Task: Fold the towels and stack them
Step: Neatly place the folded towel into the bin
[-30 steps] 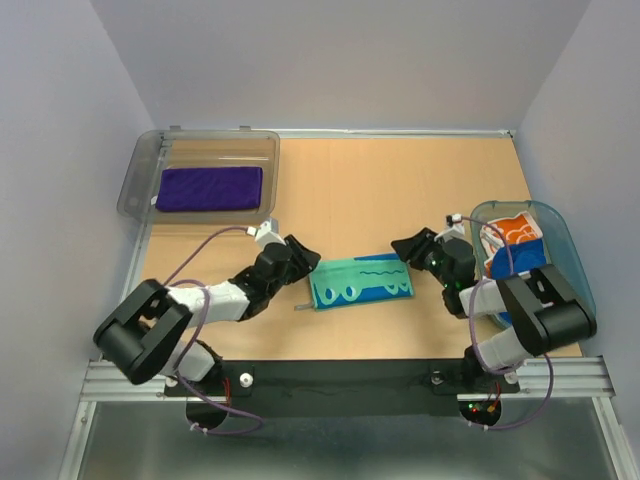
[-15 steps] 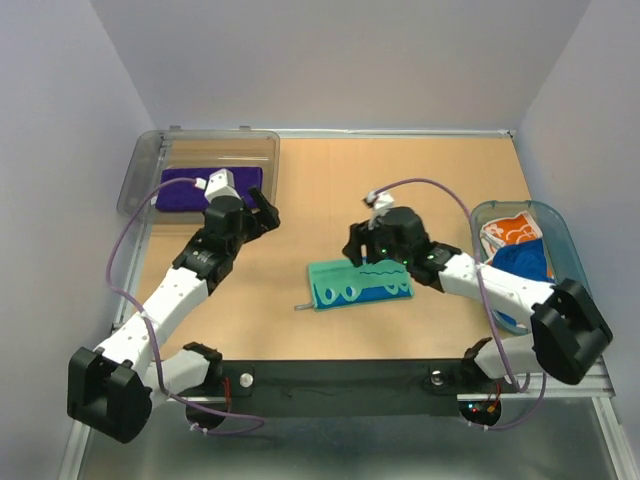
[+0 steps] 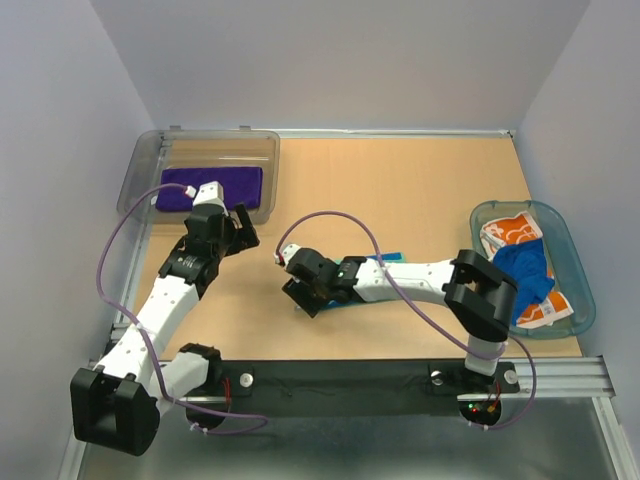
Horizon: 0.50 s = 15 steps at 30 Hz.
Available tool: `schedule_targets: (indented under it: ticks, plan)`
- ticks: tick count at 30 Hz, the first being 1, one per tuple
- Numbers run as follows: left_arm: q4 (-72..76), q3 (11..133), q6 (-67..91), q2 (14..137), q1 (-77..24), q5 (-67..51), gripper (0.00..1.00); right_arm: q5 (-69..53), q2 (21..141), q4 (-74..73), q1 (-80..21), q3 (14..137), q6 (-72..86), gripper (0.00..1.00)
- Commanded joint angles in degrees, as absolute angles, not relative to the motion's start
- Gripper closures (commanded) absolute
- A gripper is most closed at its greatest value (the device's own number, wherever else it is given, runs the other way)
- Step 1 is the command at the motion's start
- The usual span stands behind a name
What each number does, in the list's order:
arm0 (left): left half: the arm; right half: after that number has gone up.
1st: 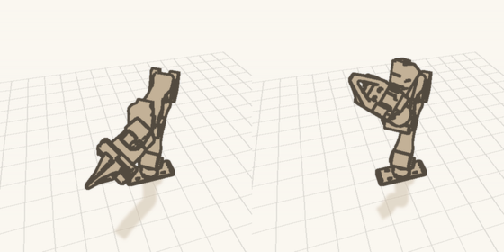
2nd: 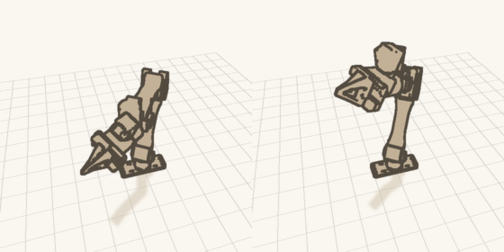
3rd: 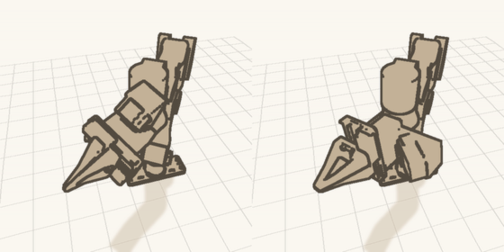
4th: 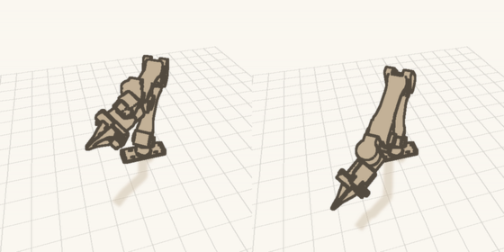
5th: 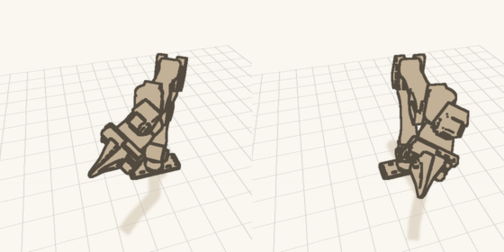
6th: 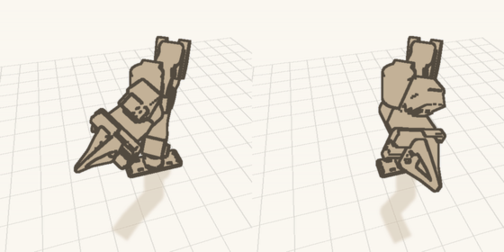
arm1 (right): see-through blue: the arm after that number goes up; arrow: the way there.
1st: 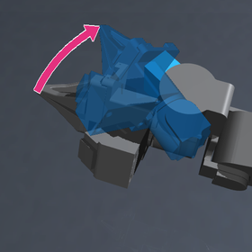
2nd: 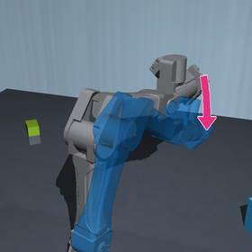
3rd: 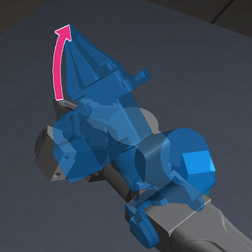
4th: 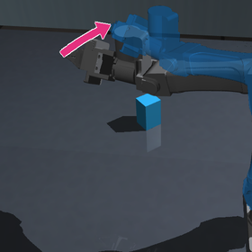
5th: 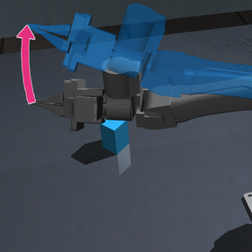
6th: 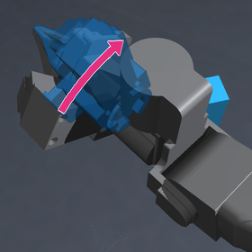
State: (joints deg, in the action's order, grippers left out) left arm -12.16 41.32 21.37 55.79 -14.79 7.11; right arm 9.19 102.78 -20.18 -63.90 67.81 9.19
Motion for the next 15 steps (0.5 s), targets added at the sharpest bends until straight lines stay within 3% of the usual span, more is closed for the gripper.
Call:
schedule_targets:
  ticks: [1, 9, 15]
  plan:
    - [-11.5, 41.2, 18.8, 54.6, -14.2, 6.5, 0.03, 14.6, 106.2, -26.8, -65.9, 72.8, 8.9, 0.36]
    - [-11.1, 40.7, 18.9, 54.4, -13.9, 4.7, 0.03, 16.8, 112.1, -31.5, -68.1, 74.6, 9.8, 0.43]
    - [-10.5, 40.3, 19.7, 55.0, -13.8, 2.6, 0.03, 21.2, 112.7, -33.6, -68.3, 73.4, 10.8, 0.86]
